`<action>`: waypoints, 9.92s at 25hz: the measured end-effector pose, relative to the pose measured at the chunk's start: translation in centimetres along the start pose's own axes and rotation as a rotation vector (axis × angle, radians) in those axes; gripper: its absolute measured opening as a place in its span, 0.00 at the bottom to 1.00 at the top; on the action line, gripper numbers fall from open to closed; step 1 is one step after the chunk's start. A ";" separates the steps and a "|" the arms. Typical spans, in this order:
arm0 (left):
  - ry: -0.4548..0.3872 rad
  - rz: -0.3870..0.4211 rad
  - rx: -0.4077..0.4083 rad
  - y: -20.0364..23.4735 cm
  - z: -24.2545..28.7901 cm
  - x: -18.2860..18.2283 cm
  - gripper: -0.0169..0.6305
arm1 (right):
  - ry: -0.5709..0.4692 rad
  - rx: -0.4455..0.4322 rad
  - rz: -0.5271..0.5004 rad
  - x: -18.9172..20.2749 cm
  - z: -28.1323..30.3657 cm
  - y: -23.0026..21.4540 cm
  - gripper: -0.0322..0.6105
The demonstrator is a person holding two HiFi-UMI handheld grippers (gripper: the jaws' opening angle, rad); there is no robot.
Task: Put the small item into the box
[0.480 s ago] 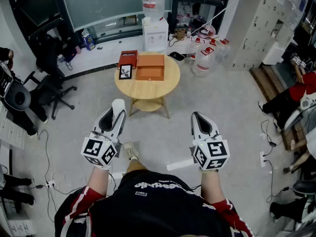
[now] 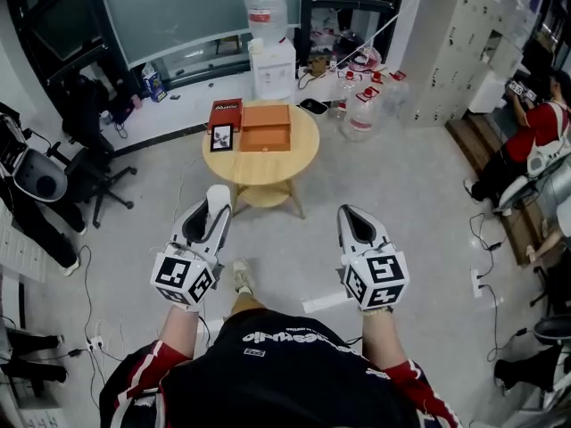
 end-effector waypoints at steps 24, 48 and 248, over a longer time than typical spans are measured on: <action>0.013 -0.011 0.035 0.3 -0.7 0.8 0.28 | 0.105 -0.091 -0.038 3.2 -0.3 3.3 0.09; 0.015 -0.017 0.023 1.9 -0.6 1.1 0.28 | 0.106 -0.071 -0.013 3.0 -0.1 2.3 0.09; 0.902 0.095 0.541 23.2 57.0 48.9 0.28 | 0.377 0.125 0.185 8.4 48.9 -23.7 0.09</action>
Point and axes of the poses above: the fingertips, and each gripper's own axes: z forward along the fingers, y to its left, x out of its underside, the point moved 1 cm from there along -z, backward along the fingers
